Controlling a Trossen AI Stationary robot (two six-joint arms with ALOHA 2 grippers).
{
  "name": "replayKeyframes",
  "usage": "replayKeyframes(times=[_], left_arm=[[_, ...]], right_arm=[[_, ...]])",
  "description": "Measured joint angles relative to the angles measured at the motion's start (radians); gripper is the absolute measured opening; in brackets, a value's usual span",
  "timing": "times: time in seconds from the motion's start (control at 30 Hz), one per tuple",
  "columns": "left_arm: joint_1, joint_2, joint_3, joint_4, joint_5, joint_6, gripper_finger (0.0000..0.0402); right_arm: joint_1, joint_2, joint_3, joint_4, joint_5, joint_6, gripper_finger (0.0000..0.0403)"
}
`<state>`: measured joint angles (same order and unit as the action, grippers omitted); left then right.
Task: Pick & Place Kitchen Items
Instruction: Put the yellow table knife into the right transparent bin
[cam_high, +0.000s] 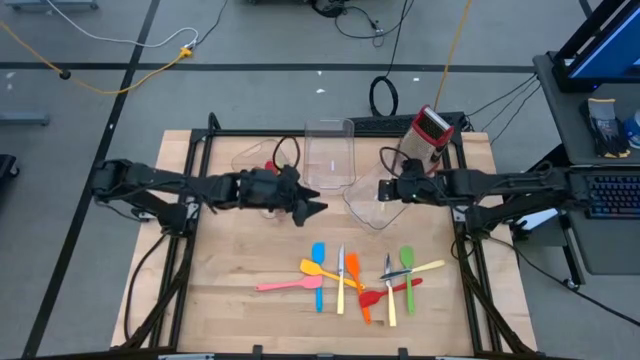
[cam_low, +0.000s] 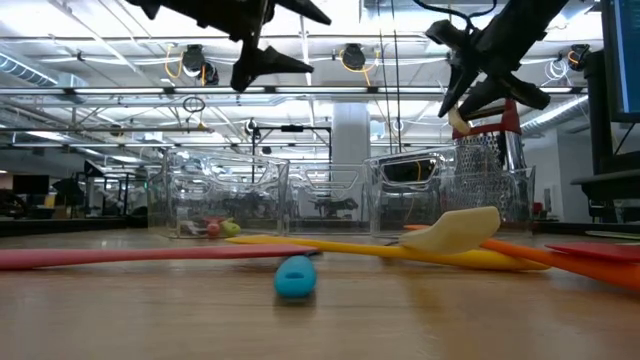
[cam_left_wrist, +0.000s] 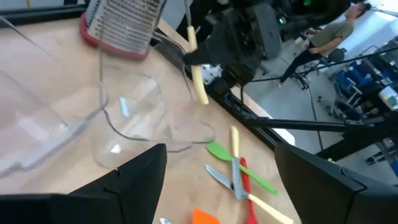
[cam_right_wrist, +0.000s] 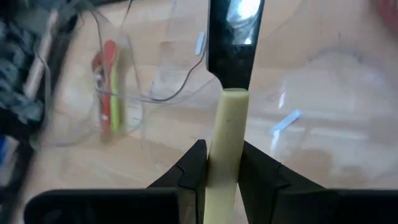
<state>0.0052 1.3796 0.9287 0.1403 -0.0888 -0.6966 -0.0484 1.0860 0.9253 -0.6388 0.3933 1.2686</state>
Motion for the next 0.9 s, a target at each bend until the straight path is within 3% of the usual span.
replayKeyframes(times=[0.23, 0.37, 0.9], left_arm=[[0.101, 0.000, 0.000, -0.032, 0.126, 0.013, 0.0306], [0.138, 0.000, 0.000, -0.042, 0.147, 0.011, 0.0306], [0.186, 0.000, 0.000, -0.033, 0.152, 0.003, 0.0306]], right_arm=[[-0.061, 0.009, 0.000, 0.040, -0.003, -0.433, 0.0058], [-0.106, 0.009, 0.000, 0.033, -0.042, -0.687, 0.0058], [-0.173, 0.009, 0.000, 0.036, -0.058, -1.267, 0.0058]])
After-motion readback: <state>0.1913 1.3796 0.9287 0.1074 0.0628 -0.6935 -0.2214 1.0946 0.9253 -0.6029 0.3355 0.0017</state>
